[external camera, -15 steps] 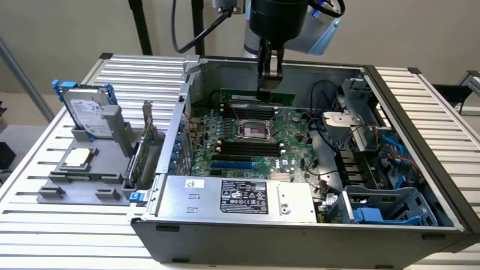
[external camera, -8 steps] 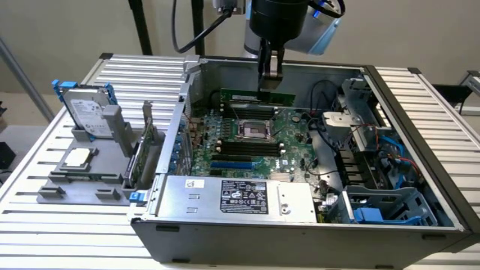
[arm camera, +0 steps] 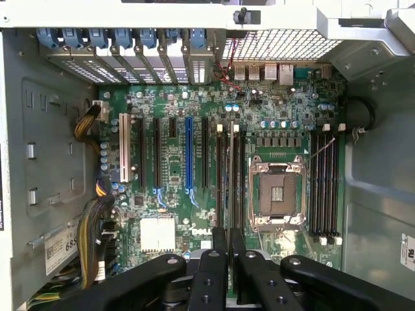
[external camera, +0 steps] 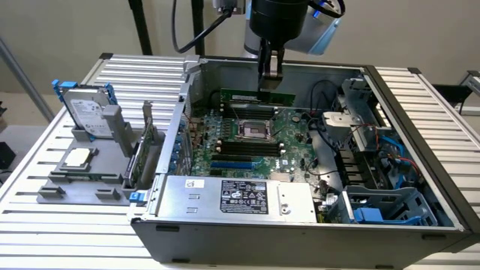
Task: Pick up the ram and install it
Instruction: 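Insert the ram into the slot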
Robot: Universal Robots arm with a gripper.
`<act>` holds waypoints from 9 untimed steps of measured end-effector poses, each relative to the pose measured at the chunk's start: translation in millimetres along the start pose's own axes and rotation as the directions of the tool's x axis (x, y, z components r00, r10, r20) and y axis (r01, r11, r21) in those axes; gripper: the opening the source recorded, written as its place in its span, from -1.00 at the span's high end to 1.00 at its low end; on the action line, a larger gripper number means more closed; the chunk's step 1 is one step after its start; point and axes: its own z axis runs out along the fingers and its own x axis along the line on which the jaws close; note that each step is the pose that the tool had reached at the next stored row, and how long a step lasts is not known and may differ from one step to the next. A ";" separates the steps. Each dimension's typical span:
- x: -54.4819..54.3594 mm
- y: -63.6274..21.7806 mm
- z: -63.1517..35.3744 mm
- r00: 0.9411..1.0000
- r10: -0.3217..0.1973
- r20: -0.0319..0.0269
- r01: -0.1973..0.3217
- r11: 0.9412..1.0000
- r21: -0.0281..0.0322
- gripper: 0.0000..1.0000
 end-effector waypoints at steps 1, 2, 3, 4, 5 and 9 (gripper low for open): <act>0.0 0.0 0.0 1.000 0.000 0.000 0.000 1.000 0.000 0.73; 0.0 0.2 0.4 1.000 0.000 0.000 0.000 1.000 0.000 0.73; 0.0 0.6 1.4 1.000 0.000 0.000 0.000 1.000 0.001 0.73; 0.1 1.5 3.1 1.000 0.000 0.000 0.000 1.000 0.002 0.73; -0.2 3.4 5.0 1.000 0.000 0.000 0.000 1.000 0.003 0.73; -2.2 9.1 12.4 1.000 0.000 0.000 0.000 1.000 0.007 0.73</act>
